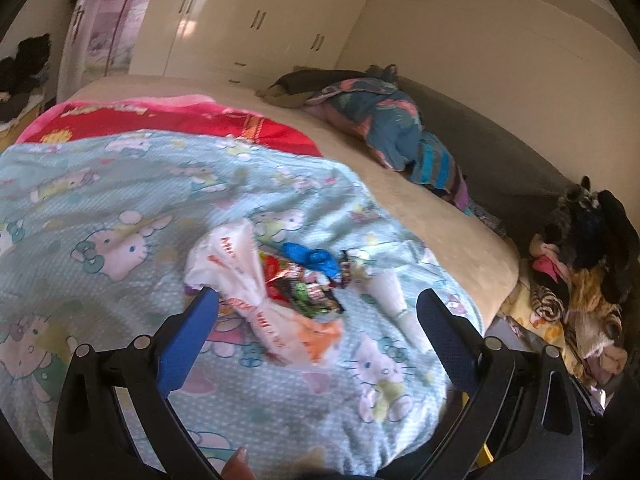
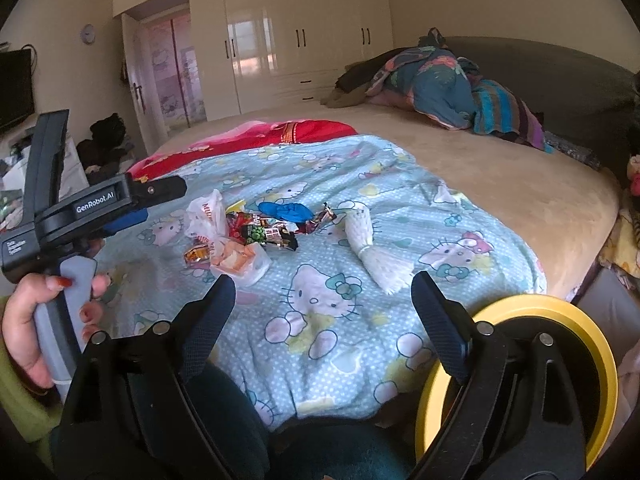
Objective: Collect trash
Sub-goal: 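Grasp the white printed plastic bag with the left tool while the right tool grasps the second foam net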
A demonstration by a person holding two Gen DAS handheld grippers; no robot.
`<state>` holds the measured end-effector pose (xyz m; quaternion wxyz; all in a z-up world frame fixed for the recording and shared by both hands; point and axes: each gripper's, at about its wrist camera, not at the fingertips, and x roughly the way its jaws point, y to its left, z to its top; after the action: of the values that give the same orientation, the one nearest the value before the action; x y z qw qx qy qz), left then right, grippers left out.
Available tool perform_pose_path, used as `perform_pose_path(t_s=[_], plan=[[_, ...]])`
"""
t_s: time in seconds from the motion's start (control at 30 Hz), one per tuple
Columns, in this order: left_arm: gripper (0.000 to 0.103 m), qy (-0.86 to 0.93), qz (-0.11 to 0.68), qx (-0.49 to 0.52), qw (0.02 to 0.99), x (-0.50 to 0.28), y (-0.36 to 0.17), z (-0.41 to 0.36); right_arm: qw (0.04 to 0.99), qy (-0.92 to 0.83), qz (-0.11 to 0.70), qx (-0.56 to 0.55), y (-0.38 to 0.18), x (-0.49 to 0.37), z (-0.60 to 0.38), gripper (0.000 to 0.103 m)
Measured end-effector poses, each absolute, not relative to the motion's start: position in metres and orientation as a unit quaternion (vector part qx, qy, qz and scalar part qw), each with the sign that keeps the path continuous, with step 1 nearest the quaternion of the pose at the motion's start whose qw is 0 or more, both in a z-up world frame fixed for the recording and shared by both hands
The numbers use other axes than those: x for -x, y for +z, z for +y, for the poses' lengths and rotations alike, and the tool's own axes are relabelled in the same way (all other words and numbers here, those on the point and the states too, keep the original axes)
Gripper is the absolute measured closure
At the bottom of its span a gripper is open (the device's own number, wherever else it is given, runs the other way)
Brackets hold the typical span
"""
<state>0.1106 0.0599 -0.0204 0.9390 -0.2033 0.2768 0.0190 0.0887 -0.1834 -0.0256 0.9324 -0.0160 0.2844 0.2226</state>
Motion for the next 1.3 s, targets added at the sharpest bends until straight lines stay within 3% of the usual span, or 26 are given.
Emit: perform_pose_path(t_s=[0.47, 1.0, 1.1, 1.17, 1.3], plan=[[0.007, 0.033, 0.321, 0.252, 0.912, -0.126, -0.055, 0.088, 0.929, 0.204, 0.308, 0.027, -0.043, -0.148, -0.168, 0.02], [0.008, 0.002, 0.423, 0.295, 0.857, -0.178, -0.098, 0.084, 0.896, 0.153, 0.414, 0.047, -0.109, -0.246, -0.159, 0.02], [0.016, 0.003, 0.44, 0.305, 0.845, -0.184, -0.106, 0.084, 0.89, 0.153, 0.429, 0.036, -0.118, -0.255, -0.158, 0.021], [0.023, 0.004, 0.449, 0.309, 0.838, -0.186, -0.111, 0.084, 0.883, 0.156, 0.442, 0.019, -0.126, -0.259, -0.159, 0.026], [0.032, -0.001, 0.455, 0.335, 0.825, -0.187, -0.121, 0.09, 0.874, 0.157, 0.46, -0.003, -0.138, -0.261, -0.162, 0.053]])
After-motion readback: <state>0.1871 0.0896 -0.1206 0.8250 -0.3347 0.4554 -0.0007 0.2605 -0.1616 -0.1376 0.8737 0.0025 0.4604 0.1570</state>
